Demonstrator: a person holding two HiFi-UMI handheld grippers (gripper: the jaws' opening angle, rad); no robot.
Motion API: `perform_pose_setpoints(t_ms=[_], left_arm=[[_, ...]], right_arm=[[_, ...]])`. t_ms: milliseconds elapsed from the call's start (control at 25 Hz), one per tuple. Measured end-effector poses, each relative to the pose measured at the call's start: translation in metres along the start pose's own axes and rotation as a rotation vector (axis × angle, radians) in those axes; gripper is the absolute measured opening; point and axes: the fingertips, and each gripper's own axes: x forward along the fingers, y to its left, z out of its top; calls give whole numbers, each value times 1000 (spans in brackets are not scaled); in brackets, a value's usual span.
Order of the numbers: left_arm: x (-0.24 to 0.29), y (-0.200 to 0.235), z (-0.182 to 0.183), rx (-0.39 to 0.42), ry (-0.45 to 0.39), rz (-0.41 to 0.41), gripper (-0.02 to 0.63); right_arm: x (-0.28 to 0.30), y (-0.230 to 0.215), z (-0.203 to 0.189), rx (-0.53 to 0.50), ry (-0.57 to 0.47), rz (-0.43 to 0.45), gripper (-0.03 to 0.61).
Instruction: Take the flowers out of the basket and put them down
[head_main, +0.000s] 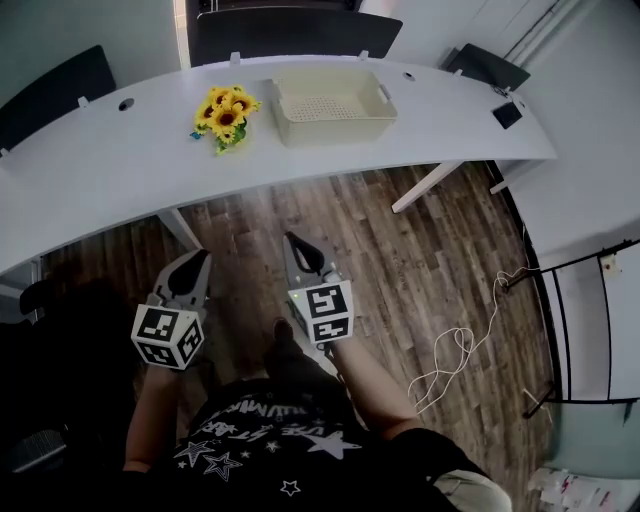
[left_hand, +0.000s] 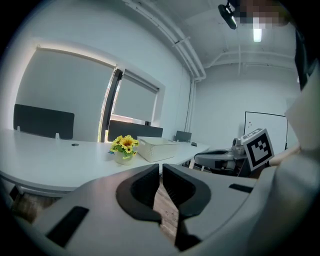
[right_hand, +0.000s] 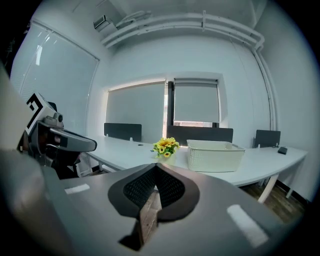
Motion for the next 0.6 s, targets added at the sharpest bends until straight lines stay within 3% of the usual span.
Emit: perform_pose_setpoints(t_ms=[600], left_arm=[[-93,-14,-24,4,-12,-63,26]], right_arm=[[-74,82,-11,-3,9,-65,2]])
